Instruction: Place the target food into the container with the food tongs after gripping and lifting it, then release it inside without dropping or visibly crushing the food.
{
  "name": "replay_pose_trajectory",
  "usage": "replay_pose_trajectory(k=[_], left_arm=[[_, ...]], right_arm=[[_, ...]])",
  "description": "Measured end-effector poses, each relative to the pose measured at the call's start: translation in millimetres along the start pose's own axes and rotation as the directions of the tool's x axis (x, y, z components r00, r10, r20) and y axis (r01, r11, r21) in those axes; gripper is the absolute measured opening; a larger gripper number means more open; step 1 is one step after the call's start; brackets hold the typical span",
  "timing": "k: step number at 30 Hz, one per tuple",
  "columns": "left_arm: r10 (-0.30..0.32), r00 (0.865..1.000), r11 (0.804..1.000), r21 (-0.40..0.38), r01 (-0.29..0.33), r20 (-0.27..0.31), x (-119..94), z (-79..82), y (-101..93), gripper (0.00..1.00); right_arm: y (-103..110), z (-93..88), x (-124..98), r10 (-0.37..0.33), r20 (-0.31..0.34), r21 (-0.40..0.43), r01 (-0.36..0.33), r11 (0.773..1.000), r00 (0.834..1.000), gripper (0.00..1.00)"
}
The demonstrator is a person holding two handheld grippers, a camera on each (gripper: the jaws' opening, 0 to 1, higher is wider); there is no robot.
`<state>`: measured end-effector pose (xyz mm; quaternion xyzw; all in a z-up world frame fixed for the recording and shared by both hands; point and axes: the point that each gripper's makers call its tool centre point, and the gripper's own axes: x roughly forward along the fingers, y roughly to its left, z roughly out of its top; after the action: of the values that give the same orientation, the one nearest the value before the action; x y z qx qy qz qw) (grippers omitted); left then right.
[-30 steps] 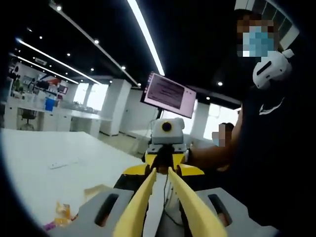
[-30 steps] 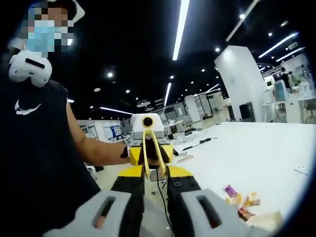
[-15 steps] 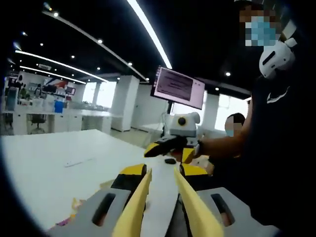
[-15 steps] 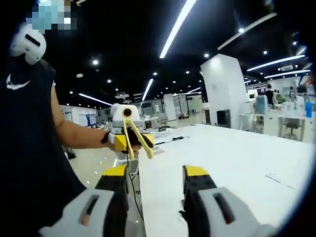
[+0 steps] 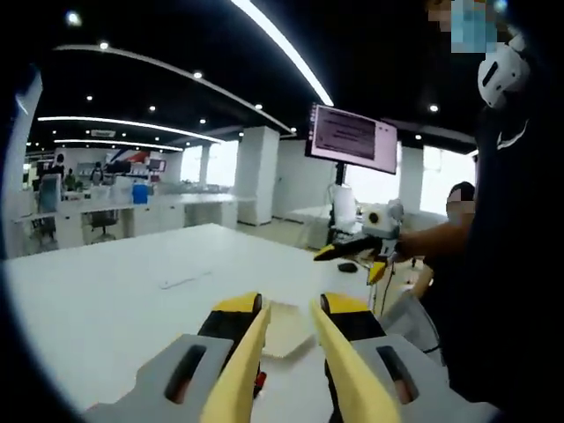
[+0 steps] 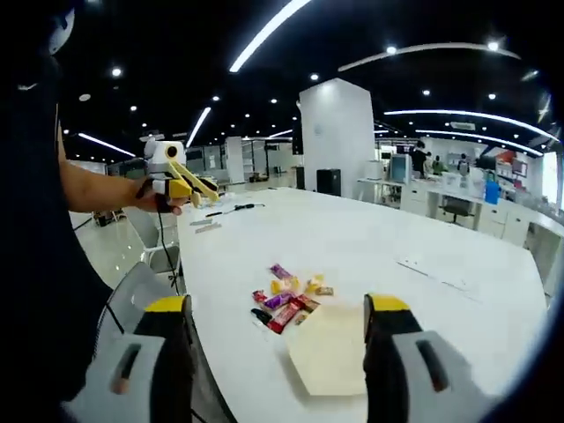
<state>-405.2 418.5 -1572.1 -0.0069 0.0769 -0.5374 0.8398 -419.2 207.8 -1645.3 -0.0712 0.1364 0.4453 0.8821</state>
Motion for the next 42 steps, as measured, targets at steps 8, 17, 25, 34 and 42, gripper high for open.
replay_pose_trajectory(k=[8,17,25,34,42], left_arm=[[0.028,0.999,0.999,0.018,-0.027,-0.043,-5,-15.8,11.4,0.23],[0.038,0.998,0.999,0.018,-0.037,-0.053,-5,-25.9,25.0,0.23],[0.037,0.993,0.998,0.054,-0.031,-0.111,0,-39.3,29.4,0.23],[0.049,0.984,0.996,0.085,-0.035,-0.173,5,-58.2,46.4,0.23],[0.039,0.973,0.991,0.132,-0.009,-0.228,10,-71.1,62.9,0.23]], right_arm=[[-5,-19.9,-6,-0.027,-0.031,0.034,0.028,0.999,0.999,1.0],[-14,-39.6,-12,-0.06,-0.082,0.035,0.063,0.997,0.995,1.0],[-13,-42.6,-14,-0.075,-0.08,0.083,0.082,0.993,0.994,1.0],[-16,-37.7,-13,-0.085,-0.051,0.045,0.087,0.995,0.995,1.0],[-32,-55.1,-11,-0.155,-0.078,-0.014,0.154,0.988,0.985,1.0]])
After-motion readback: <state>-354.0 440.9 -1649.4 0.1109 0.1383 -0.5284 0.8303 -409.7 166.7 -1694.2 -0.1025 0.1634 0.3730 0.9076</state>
